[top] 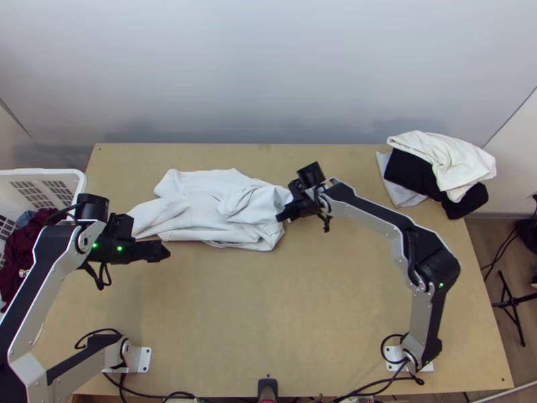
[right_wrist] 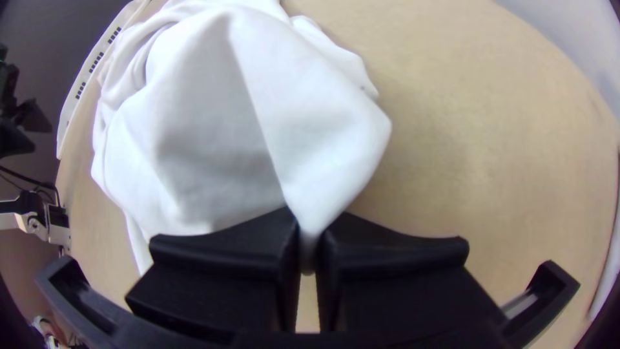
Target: Fold the t-shirt
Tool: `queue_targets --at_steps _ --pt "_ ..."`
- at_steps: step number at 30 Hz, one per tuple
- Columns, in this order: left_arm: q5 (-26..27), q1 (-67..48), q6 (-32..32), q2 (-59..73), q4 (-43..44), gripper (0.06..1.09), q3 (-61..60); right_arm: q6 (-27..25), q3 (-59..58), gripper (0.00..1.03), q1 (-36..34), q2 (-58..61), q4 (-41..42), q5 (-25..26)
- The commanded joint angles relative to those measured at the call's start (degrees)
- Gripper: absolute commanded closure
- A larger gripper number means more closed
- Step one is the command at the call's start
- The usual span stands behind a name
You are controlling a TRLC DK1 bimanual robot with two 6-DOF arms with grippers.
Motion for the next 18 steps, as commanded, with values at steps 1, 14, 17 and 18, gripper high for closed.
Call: queue_targets --at_steps 1,14,17,18 --pt "0.1 0.0 -0.4 0.3 1.3 0.11 0.3 -2.0 -1.9 0.99 -2.6 -4.7 -4.8 1.6" --pt "0.1 -3.1 -6.9 0.6 13.3 0.11 -4.8 -0.4 11.5 0.99 -0.9 -21.8 -25.1 5.5" --pt "-0.1 -5.5 -6.7 0.2 18.1 0.11 -7.0 0.7 14.9 0.99 1.2 -23.2 -26.9 6.5" --pt "-2.0 -6.8 -6.7 0.2 19.5 0.11 -7.5 1.0 16.4 0.99 1.9 -23.2 -27.9 6.9"
